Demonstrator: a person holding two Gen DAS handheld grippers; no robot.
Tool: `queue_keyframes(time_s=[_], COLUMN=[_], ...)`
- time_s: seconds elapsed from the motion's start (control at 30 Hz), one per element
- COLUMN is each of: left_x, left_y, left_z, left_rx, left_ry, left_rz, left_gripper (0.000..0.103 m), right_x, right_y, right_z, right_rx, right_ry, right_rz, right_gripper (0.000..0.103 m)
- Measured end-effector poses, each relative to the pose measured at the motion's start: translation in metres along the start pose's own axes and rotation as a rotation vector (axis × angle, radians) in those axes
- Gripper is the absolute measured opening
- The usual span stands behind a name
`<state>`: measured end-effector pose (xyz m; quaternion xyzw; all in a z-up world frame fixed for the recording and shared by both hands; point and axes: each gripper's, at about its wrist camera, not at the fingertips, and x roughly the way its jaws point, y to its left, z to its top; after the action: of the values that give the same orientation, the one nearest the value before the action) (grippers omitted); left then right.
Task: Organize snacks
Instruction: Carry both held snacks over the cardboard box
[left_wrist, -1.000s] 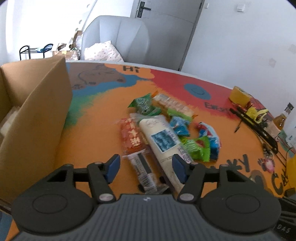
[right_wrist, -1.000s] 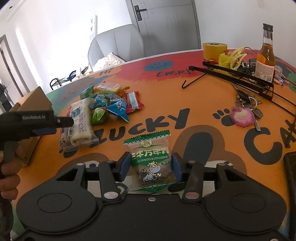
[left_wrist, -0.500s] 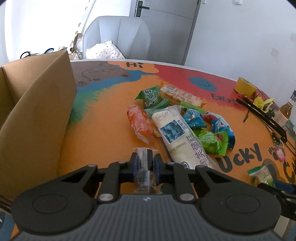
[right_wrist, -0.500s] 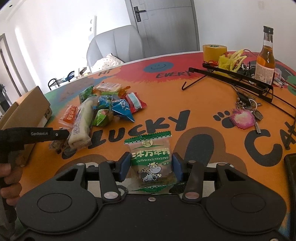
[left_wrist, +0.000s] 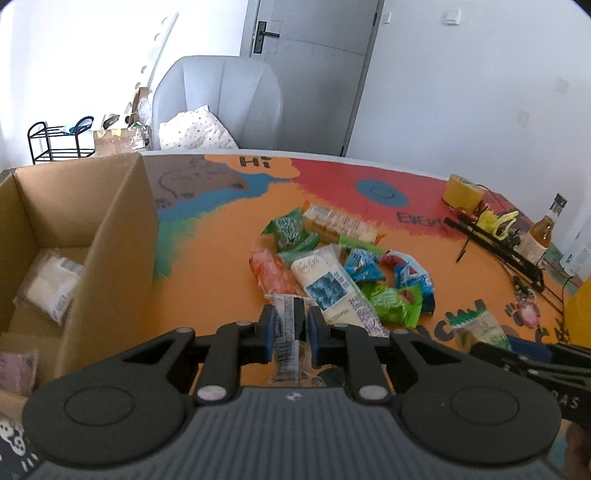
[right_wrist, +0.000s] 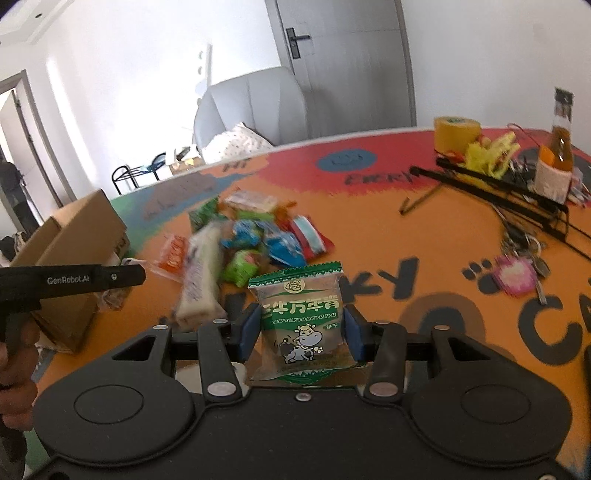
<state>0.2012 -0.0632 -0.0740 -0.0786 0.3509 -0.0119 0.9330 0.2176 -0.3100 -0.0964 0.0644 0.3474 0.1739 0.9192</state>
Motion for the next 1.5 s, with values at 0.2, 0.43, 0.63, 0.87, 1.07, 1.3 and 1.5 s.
queue_keyframes(time_s=[0.2, 0.43, 0.63, 0.87, 1.07, 1.3, 1.5], left_x=[-0.014, -0.032, -0.046, -0.059, -0.070, -0.080, -0.077], left_y=[0.008, 0.016, 0.032, 0.047, 0.065, 0.091, 0.124], left_z=[0.012, 0.027, 0.041, 0.049, 0.053, 0.059, 0.061], left_rx=[0.009, 0.035, 0.011, 0.016, 0.000, -0.025, -0.076], left_ry=[-0.006, -0.029, -0.071, -0.093, -0.106, -0.126, -0.119], left_rz=[-0.021, -0.030, -0.025, -0.010, 0.008, 0.042, 0.090], left_gripper=[0.017, 0.018, 0.018, 0.018, 0.018, 0.018, 0.018], right_x=[0.000, 0.005, 0.005, 0.008, 0.012, 0.015, 0.019], right_y=[0.019, 0.043, 0.072, 0.098, 0.113, 0.135, 0.154], right_z=[0.016, 0.034, 0.052, 0.066, 0.073, 0.079, 0.083], right_rx=[-0.024, -0.050, -0.100, -0.132, -0.151, -0.180, -0.205], right_ry=[-0.034, -0.065, -0.099, -0.123, -0.126, -0.128, -0.129], right_rz=[0.039, 0.092, 0.130, 0.184, 0.216, 0.247, 0.284], right_gripper=[0.046, 0.046, 0.046, 0.046, 0.046, 0.046, 0.046])
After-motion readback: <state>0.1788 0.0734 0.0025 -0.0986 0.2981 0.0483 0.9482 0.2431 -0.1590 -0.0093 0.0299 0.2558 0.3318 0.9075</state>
